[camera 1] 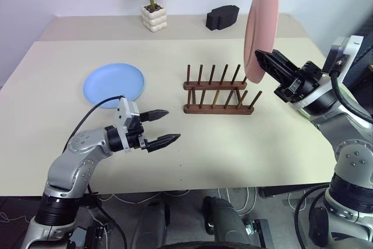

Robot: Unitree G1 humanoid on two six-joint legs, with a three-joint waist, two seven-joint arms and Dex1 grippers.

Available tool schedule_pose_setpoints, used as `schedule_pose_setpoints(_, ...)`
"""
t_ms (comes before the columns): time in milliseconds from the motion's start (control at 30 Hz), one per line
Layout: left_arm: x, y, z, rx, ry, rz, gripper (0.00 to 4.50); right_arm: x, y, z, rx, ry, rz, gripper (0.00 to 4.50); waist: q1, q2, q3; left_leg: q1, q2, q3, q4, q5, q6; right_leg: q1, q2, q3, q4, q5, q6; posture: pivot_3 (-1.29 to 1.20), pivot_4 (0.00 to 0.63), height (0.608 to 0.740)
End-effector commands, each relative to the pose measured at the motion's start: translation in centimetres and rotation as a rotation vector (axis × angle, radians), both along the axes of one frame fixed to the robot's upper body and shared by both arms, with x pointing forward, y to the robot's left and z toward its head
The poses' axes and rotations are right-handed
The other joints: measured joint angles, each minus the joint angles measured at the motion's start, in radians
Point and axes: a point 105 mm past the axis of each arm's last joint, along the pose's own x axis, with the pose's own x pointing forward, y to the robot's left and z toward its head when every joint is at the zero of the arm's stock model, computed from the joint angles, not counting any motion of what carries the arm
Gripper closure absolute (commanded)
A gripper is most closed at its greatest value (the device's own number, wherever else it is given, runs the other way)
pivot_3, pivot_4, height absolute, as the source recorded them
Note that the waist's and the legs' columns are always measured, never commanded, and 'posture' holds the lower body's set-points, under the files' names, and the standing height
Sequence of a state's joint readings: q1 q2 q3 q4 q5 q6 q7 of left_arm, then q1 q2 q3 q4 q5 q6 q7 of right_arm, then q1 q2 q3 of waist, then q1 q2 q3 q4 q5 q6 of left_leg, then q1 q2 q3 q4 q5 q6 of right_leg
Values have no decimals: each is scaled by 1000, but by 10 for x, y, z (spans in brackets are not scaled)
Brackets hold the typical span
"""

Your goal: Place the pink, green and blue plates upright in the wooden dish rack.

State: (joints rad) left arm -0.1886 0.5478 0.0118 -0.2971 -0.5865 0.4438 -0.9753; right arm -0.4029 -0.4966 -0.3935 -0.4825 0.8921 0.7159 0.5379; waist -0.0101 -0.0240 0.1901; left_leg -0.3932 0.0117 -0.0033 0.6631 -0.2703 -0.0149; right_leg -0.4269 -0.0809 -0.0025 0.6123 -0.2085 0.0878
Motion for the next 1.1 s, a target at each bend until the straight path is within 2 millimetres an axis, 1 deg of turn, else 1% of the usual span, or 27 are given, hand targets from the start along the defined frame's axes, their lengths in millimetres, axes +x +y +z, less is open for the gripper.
schedule_pose_setpoints(33,-11,-14,10,-25,-55,-75,65,-1,-11,7,28,-5,9,4500,0,0,0,0,0,0,0,0,0,0,0,0,0,0,0,0,150,740)
schedule_pose_setpoints(133,-13,-19,8,-28,-50,-83,65,2,-17,3,45,27,36,4500,-1,0,0,0,0,0,0,0,0,0,0,0,0,0,0,0,150,740)
schedule_pose_setpoints(300,-14,-24,12,-44,-46,-97,65,7,-27,-3,77,78,63,4500,-2,0,0,0,0,0,0,0,0,0,0,0,0,0,0,0,150,740)
schedule_pose_setpoints(500,-14,-24,15,-51,-44,-102,65,11,-33,-11,95,129,93,4500,-1,0,0,0,0,0,0,0,0,0,1,0,0,0,0,0,150,740)
schedule_pose_setpoints(833,-15,-23,13,-58,-43,-101,65,25,-50,-13,209,199,91,4500,-1,0,0,0,0,0,0,0,0,0,1,0,0,0,0,0,150,740)
schedule_pose_setpoints(1067,-14,-21,13,-68,-55,-92,65,29,-54,-18,231,232,101,4500,-1,0,0,0,0,0,0,0,0,0,1,0,0,0,0,0,150,740)
schedule_pose_setpoints(1100,-14,-21,13,-68,-62,-86,19,29,-54,-19,240,237,105,4177,-1,1,0,0,0,0,0,0,0,0,1,0,0,0,0,0,150,740)
